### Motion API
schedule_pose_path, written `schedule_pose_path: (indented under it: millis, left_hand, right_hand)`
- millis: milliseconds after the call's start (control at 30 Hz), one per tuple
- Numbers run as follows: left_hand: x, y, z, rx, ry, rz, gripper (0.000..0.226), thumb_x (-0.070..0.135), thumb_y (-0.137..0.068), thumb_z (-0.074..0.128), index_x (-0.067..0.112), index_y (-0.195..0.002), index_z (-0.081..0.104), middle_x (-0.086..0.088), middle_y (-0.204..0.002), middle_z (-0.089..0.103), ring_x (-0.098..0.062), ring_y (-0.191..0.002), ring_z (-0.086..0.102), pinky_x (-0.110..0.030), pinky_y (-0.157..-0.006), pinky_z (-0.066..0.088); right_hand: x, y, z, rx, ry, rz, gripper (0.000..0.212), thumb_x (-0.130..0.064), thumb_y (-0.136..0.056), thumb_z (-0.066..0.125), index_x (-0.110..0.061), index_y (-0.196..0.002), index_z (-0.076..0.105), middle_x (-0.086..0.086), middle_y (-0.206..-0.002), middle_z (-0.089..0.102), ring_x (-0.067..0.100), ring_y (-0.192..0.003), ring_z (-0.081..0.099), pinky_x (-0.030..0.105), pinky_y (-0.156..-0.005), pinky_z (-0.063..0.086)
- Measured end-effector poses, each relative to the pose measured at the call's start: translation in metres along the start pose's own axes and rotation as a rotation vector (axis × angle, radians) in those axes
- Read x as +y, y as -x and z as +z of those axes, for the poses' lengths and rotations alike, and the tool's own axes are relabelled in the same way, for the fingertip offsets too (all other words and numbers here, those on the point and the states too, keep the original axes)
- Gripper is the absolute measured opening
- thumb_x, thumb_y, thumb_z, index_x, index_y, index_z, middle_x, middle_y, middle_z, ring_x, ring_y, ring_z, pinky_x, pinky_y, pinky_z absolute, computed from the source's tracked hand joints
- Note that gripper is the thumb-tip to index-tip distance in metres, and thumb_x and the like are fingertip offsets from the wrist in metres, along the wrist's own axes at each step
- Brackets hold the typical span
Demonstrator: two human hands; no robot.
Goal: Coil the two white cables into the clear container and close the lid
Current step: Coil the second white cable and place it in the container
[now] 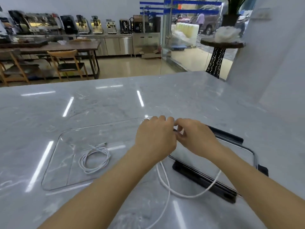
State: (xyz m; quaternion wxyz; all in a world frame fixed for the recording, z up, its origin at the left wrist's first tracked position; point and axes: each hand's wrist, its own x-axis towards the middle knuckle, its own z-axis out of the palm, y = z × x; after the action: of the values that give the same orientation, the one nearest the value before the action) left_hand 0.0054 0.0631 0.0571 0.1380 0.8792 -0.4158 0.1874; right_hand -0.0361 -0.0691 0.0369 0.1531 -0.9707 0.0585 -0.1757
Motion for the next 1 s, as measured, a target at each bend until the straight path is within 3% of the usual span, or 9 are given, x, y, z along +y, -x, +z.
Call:
schedule_pose_path:
  millis: [67, 267, 333, 400, 533, 667, 767, 867, 1000]
  left_hand:
    - [0.017, 0.01, 0.011, -0.037, 0.044, 0.054, 0.025, 0.024, -0.091, 0.042, 0.014, -0.11, 0.053, -0.006, -0.099, 0.062, -0.026, -0.091, 0.057, -0.029, -0.066, 0.027]
    - [0.047, 0.043, 0.04, -0.216, 0.176, 0.094, 0.029, 0.031, -0.089, 0.045, 0.017, -0.113, 0.048, -0.007, -0.104, 0.061, -0.028, -0.095, 0.056, -0.03, -0.069, 0.03]
    - [0.05, 0.05, 0.047, -0.296, 0.238, 0.083, 0.027, 0.038, -0.086, 0.047, 0.018, -0.105, 0.051, -0.005, -0.103, 0.061, -0.025, -0.096, 0.055, -0.028, -0.067, 0.029]
    - [0.049, 0.056, 0.054, -0.441, 0.295, 0.107, 0.028, 0.049, -0.082, 0.051, 0.021, -0.089, 0.049, -0.002, -0.098, 0.061, -0.022, -0.091, 0.054, -0.028, -0.066, 0.031]
    - [0.047, 0.062, 0.063, -0.652, 0.307, 0.226, 0.034, 0.046, -0.072, 0.067, 0.023, -0.076, 0.042, 0.006, -0.083, 0.047, -0.015, -0.077, 0.04, -0.026, -0.065, 0.026]
    - [0.049, 0.06, 0.07, -0.649, 0.361, 0.247, 0.022, 0.03, -0.082, 0.063, 0.019, -0.075, 0.045, 0.003, -0.084, 0.048, -0.015, -0.078, 0.041, -0.024, -0.063, 0.026]
    - [0.05, 0.06, 0.072, -0.57, 0.35, 0.181, 0.019, 0.027, -0.089, 0.051, 0.02, -0.081, 0.036, -0.007, -0.092, 0.058, -0.027, -0.084, 0.052, -0.033, -0.066, 0.034]
    - [0.048, 0.056, 0.068, -0.467, 0.454, 0.033, 0.016, 0.028, -0.093, 0.044, 0.02, -0.085, 0.033, -0.011, -0.084, 0.059, -0.033, -0.077, 0.053, -0.041, -0.065, 0.041]
    - [0.048, 0.036, 0.053, -0.229, 0.685, -0.112, 0.016, 0.025, -0.091, 0.051, 0.016, -0.08, 0.043, 0.004, -0.057, 0.047, -0.011, -0.051, 0.041, -0.029, -0.052, 0.031]
  right_hand:
    - [0.011, 0.018, 0.0, -0.018, 0.023, -0.007, 0.011, -0.023, -0.083, 0.056, -0.019, -0.094, 0.056, -0.003, -0.081, 0.058, 0.021, -0.078, 0.054, 0.027, -0.06, 0.031]
    - [0.039, 0.062, 0.002, -0.228, -0.061, -0.022, 0.01, -0.029, -0.083, 0.058, -0.022, -0.089, 0.058, -0.006, -0.088, 0.061, 0.017, -0.082, 0.056, 0.033, -0.071, 0.045]
    - [0.048, 0.075, 0.0, -0.342, -0.142, -0.074, 0.009, -0.028, -0.08, 0.062, -0.021, -0.085, 0.06, -0.009, -0.082, 0.059, 0.013, -0.08, 0.054, 0.033, -0.073, 0.046]
    - [0.057, 0.086, -0.002, -0.475, -0.259, -0.086, 0.009, -0.028, -0.077, 0.067, -0.023, -0.083, 0.062, -0.015, -0.081, 0.057, 0.004, -0.08, 0.052, 0.021, -0.073, 0.042]
    - [0.069, 0.097, -0.002, -0.636, -0.27, -0.146, 0.02, -0.035, -0.07, 0.075, -0.025, -0.085, 0.066, -0.012, -0.099, 0.055, 0.001, -0.099, 0.044, 0.017, -0.091, 0.03]
    - [0.066, 0.095, 0.003, -0.608, -0.179, -0.191, 0.007, -0.019, -0.077, 0.069, -0.017, -0.082, 0.065, -0.005, -0.097, 0.053, 0.008, -0.099, 0.043, 0.021, -0.092, 0.023]
    - [0.066, 0.09, 0.002, -0.541, -0.114, -0.203, 0.003, -0.013, -0.083, 0.061, -0.014, -0.086, 0.06, -0.006, -0.088, 0.053, 0.005, -0.089, 0.042, 0.026, -0.091, 0.022]
    - [0.067, 0.083, -0.007, -0.356, -0.148, -0.17, 0.004, -0.012, -0.084, 0.06, -0.015, -0.086, 0.058, -0.014, -0.08, 0.05, 0.005, -0.085, 0.043, 0.027, -0.093, 0.019]
    - [0.06, 0.069, -0.015, 0.037, -0.123, -0.171, 0.01, -0.021, -0.077, 0.063, -0.015, -0.085, 0.062, -0.007, -0.096, 0.057, 0.011, -0.1, 0.044, 0.027, -0.087, 0.016]
